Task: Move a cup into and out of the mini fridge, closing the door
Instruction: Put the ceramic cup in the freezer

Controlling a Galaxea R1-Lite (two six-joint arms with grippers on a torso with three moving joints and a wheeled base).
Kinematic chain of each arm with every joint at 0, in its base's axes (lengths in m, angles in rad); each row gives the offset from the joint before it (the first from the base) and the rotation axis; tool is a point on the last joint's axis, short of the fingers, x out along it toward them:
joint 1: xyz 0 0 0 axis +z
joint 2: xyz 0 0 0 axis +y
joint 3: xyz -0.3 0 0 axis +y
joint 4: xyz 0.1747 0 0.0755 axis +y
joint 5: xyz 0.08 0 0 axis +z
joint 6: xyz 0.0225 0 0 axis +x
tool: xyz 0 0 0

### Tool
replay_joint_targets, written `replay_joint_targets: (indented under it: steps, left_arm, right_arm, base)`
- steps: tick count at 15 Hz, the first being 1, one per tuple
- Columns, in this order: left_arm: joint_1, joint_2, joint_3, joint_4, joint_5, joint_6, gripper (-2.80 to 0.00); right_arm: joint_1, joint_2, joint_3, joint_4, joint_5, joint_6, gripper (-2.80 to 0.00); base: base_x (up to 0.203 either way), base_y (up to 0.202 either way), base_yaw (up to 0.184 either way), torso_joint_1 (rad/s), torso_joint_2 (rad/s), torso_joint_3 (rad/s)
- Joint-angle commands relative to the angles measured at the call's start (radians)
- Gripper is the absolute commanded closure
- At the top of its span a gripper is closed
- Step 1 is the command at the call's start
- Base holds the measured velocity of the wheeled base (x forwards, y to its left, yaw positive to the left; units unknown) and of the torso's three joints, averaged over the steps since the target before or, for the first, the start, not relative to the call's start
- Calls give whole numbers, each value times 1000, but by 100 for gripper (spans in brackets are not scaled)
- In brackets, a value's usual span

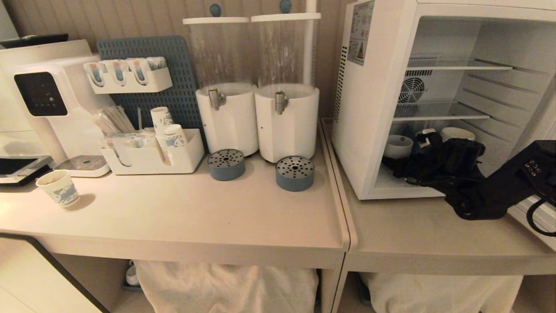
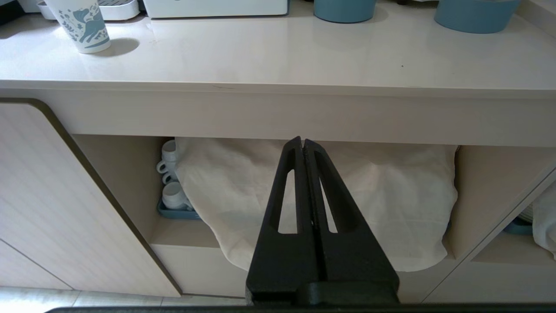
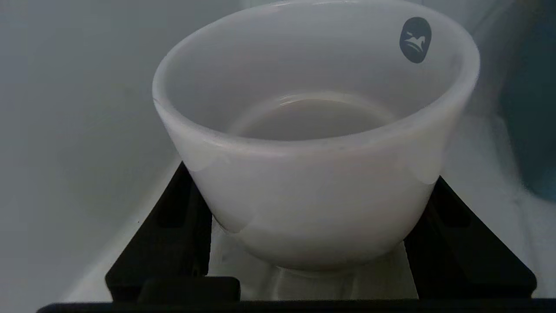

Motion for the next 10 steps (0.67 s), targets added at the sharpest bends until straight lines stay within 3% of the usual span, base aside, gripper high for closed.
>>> replay_joint_targets:
  steps: [1,3,6,10]
  left_arm:
    - [0,0,0,0,1,0,0]
    - [0,0,0,0,1,0,0]
    - [0,0,0,0,1,0,0]
    - [0,0,0,0,1,0,0]
  right_arm:
    - [1,30,-31,2,2,0,0]
    - [2,31,-31,3,2,-1,0]
    - [10,87,-185,120,-2,-13,0]
    - [34,98,-235,241,-15,-16,0]
  base:
    - [0,0,0,0,0,0]
    - [0,0,0,0,0,0]
    - [0,0,0,0,0,0]
    - [0,0,0,0,0,0]
